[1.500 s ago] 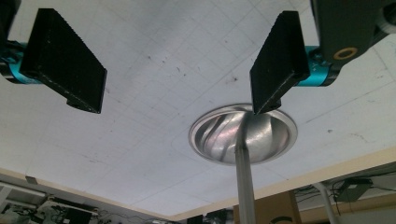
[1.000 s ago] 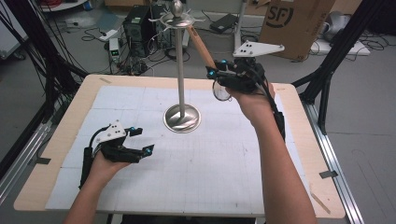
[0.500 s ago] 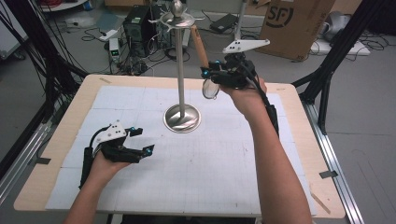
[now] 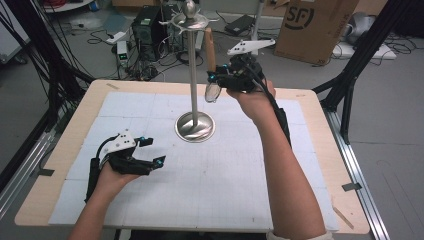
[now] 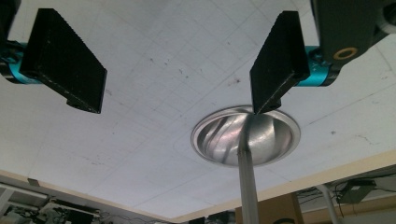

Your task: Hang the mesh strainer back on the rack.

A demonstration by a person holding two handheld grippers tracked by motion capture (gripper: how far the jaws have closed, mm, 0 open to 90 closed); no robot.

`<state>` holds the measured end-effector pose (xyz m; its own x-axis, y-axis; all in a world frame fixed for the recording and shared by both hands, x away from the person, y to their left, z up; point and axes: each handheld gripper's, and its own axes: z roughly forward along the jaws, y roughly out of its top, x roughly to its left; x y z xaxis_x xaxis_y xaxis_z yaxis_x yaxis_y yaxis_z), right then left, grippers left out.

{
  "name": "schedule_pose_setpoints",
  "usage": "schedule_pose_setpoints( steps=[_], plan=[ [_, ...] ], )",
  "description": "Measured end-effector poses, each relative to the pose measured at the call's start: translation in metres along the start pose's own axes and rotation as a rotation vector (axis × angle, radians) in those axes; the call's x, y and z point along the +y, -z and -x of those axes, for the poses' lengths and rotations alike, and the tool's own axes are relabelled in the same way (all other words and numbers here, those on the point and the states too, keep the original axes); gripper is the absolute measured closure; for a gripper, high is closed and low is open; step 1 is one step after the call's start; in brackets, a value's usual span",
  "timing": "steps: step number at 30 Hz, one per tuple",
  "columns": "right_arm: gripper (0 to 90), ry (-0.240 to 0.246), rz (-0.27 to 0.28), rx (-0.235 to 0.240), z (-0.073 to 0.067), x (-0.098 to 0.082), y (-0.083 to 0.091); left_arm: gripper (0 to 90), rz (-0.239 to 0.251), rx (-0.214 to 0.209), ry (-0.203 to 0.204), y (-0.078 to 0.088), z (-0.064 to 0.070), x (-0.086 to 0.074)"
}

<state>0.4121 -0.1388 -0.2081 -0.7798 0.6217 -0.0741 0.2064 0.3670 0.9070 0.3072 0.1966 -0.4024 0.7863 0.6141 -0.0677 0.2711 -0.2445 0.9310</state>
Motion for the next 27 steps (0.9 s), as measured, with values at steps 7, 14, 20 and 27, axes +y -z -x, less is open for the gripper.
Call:
schedule_pose_setpoints(
  steps=[7,14,20,27],
  plan=[
    [58.5,0.002,-0.026,-0.001,-0.002,0.0,0.0,19.3,-0.001,-0.006,0.0,-0.001,0.0,0.0],
    [55.8,0.003,-0.012,-0.01,-0.002,-0.002,0.014,19.3,-0.002,-0.007,-0.001,-0.001,0.001,0.0],
    [54.4,0.013,0.0,-0.013,-0.004,-0.011,0.03,19.3,-0.007,-0.007,-0.001,-0.001,0.001,0.0],
    [51.5,0.017,0.021,-0.012,-0.003,-0.026,0.046,19.3,-0.007,-0.009,-0.007,-0.002,0.001,-0.001]
  ],
)
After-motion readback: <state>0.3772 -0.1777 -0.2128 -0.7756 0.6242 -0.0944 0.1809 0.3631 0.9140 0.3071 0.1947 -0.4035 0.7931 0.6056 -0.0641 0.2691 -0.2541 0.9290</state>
